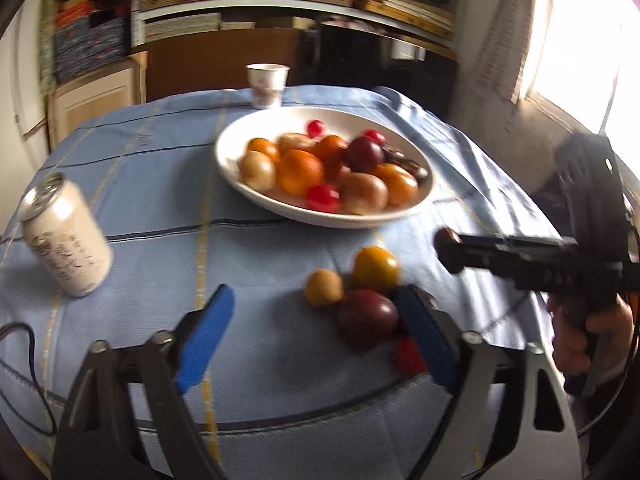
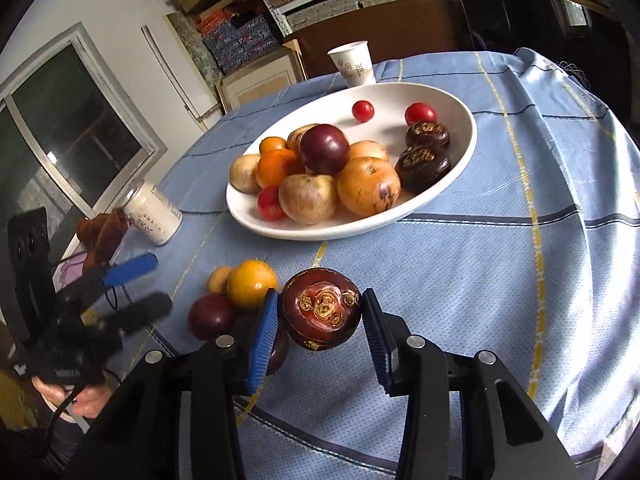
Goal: Organize fruits
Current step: 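Grasp a dark plum with the left gripper while the right gripper grasps a dark brown fruit, then carry both fruits onto the white plate and open both grippers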
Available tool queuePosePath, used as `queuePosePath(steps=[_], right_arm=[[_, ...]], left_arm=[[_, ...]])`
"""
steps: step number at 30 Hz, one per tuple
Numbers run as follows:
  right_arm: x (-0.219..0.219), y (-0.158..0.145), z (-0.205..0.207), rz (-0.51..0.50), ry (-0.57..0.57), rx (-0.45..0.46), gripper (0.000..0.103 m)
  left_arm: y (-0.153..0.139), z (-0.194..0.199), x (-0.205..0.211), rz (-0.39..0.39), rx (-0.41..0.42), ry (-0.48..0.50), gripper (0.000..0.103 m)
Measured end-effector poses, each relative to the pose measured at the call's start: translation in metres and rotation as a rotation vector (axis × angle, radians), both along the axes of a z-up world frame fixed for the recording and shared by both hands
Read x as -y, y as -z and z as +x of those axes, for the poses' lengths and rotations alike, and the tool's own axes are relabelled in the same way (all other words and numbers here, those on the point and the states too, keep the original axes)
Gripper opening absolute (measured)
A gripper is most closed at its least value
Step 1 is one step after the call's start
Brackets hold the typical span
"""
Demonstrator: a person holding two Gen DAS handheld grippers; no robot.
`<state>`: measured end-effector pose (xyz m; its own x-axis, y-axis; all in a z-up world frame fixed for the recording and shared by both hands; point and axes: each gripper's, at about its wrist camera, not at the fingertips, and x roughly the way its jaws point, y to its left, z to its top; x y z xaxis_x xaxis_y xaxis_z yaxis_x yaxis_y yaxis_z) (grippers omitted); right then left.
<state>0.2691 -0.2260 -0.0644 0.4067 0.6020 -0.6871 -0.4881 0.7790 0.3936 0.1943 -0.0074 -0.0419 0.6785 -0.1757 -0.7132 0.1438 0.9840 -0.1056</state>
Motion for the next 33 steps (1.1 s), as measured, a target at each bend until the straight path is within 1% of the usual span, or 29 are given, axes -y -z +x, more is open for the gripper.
queuePosePath(steps=[1,2,3,4,12,15,20,22,33], right_arm=[[0.001,-0.001,0.000,0.000,0.003,0.000,0.043],[0.001,-0.001,0.000,0.002,0.005,0.000,0.043],[0.001,-0.002,0.000,0.002,0.006,0.003,0.043],[0.002,-0.003,0.001,-0.001,0.008,0.006,0.043],[0.002,-0.005,0.000,0.001,0.004,0.014,0.043],[0.000,-0.004,-0.001,-0.006,0.002,0.014,0.043],[-0.001,-0.004,-0.002,-0.009,-0.002,0.016,0.043],[-0.001,-0.004,-0.002,-0.011,-0.003,0.017,0.043],[-0.001,-0.006,-0.003,-0.016,-0.003,0.028,0.043]], left_arm=[[0.002,0.000,0.005,-0.001,-0.009,0.020,0.066],[0.005,0.000,0.008,-0.005,-0.020,0.035,0.061],[0.008,0.001,0.011,-0.013,-0.036,0.049,0.053],[0.010,0.002,0.013,-0.020,-0.048,0.057,0.052],[0.019,0.004,0.020,-0.054,-0.084,0.080,0.052],[0.023,0.006,0.021,-0.057,-0.106,0.081,0.045],[0.025,0.008,0.021,-0.054,-0.118,0.066,0.042],[0.027,0.009,0.021,-0.050,-0.125,0.060,0.040],[0.025,0.009,0.015,-0.066,-0.110,0.044,0.037]])
